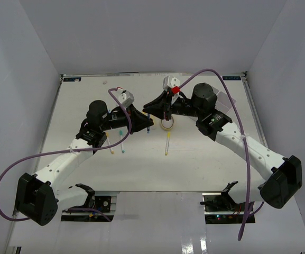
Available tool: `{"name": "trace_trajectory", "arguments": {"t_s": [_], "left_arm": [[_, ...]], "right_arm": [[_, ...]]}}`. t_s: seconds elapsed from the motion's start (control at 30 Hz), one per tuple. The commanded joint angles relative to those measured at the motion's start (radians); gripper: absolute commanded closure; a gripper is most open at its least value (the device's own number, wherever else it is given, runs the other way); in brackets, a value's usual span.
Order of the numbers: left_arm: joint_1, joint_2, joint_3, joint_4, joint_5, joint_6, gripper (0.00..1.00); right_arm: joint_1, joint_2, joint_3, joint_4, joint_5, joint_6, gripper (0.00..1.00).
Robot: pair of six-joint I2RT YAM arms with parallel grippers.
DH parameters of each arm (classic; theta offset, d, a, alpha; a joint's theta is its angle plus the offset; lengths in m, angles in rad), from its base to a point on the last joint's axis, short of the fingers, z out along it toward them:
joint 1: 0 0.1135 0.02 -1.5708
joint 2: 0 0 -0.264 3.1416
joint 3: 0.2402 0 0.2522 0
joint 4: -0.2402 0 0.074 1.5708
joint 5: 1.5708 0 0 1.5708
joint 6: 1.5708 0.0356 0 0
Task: Sort the stationery into containers
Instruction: Close the pen cap on the pen.
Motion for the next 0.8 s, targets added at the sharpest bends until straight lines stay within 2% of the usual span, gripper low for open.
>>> {"name": "trace_trajectory", "arguments": {"t_s": [0.0,0.27,0.47,0.77], "left_arm": [[0.012,-0.083,0.196,0.386,-0.107,-0.057,1.0],[0.01,-0.087,0.222,0.362,-0.11,-0.048,1.0],[0.01,-0.083,0.173,0.363,-0.086,-0.065,1.0],[0.01,-0.124,0.098,0.23,-0.038,0.001,1.0]], "right_arm": [[0.036,0.11,-0.133,-0.448,-0.088,-0.023,0.92],[0.036,0.106,-0.185,-0.452,-0.059,-0.029,0.92],[0.036,0.091,-0.154,-0.445,-0.053,-0.012,0.92],[0.034,0.08,-0.091,-0.414,-0.027,0.028,0.92]]}}
